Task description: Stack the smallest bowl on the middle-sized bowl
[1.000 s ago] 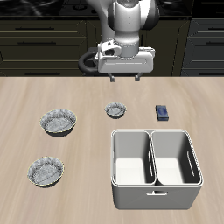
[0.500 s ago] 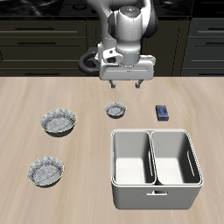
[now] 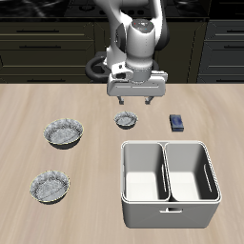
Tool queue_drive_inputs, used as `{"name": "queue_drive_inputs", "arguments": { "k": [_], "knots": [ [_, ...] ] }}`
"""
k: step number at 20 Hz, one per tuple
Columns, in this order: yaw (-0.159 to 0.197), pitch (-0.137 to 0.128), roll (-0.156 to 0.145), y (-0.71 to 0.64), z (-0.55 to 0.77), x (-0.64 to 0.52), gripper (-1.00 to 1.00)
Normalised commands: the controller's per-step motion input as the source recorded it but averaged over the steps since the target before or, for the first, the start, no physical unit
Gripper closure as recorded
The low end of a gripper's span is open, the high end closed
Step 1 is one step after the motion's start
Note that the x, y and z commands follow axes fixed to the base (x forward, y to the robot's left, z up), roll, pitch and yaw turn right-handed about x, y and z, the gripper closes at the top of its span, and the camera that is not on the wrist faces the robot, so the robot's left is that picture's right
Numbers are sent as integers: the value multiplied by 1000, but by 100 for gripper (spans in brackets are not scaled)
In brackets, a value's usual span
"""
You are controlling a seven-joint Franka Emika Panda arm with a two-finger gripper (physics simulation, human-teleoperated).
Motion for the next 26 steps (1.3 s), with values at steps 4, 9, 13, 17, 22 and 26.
{"name": "queue_drive_inputs", "arguments": {
  "k": [4, 9, 13, 17, 22, 26],
  "knots": [
    [8, 58, 17, 133, -361, 0, -100],
    [2, 42, 7, 77, -236, -9, -100],
    [8, 32, 5, 29, -188, -2, -100],
    [4, 42, -6, -9, -250, 43, -100],
    [-2, 57, 4, -7, -278, 44, -100],
    [-13, 36, 22, 37, -187, -19, -100]
  ]
}}
